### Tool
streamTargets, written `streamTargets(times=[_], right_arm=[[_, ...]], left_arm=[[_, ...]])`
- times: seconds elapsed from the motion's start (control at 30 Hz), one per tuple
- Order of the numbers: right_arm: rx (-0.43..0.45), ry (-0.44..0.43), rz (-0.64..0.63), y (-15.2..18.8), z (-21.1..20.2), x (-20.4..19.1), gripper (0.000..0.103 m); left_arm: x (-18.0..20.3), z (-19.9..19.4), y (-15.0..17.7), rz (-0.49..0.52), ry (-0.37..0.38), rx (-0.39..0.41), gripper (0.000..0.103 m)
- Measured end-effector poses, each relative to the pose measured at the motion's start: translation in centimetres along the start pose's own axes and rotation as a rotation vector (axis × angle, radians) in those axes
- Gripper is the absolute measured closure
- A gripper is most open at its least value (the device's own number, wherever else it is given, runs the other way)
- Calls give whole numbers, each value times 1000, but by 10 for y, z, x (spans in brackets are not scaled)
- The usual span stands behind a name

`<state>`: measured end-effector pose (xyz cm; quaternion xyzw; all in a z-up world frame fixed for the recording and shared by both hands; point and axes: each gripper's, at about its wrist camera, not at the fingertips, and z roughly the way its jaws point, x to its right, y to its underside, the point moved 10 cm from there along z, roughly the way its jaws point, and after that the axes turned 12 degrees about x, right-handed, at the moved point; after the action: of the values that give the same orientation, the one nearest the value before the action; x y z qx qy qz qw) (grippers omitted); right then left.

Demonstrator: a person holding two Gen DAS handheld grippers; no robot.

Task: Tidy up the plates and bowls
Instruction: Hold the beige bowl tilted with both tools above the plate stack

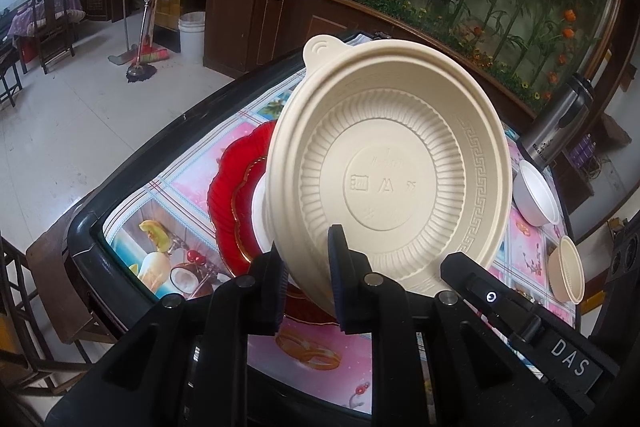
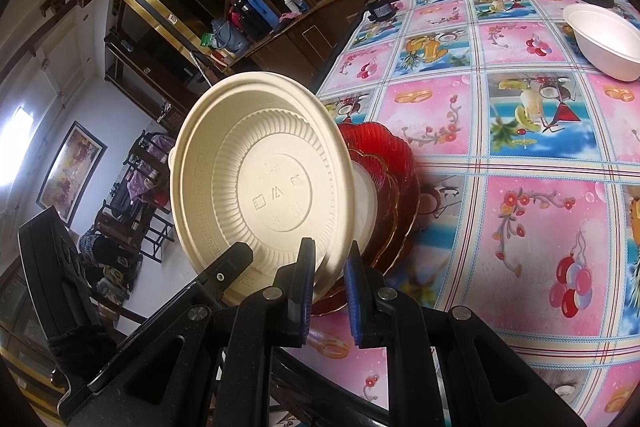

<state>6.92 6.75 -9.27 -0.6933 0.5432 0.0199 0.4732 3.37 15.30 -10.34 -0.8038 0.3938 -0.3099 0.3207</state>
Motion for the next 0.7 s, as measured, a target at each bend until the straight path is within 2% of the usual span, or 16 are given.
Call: streamTargets(times=[0.23, 0.47, 0.7], right_arm=[[11, -8, -23, -8, -2, -12, 89], [10, -23, -56, -17, -4, -27, 89], [-27, -36, -40, -13, 1, -22, 89]], left_arm=[[-2, -8, -18, 13, 15, 30, 85], [0, -5, -26, 99, 3, 29, 83], [-1, 2, -13, 119, -9, -5, 83]])
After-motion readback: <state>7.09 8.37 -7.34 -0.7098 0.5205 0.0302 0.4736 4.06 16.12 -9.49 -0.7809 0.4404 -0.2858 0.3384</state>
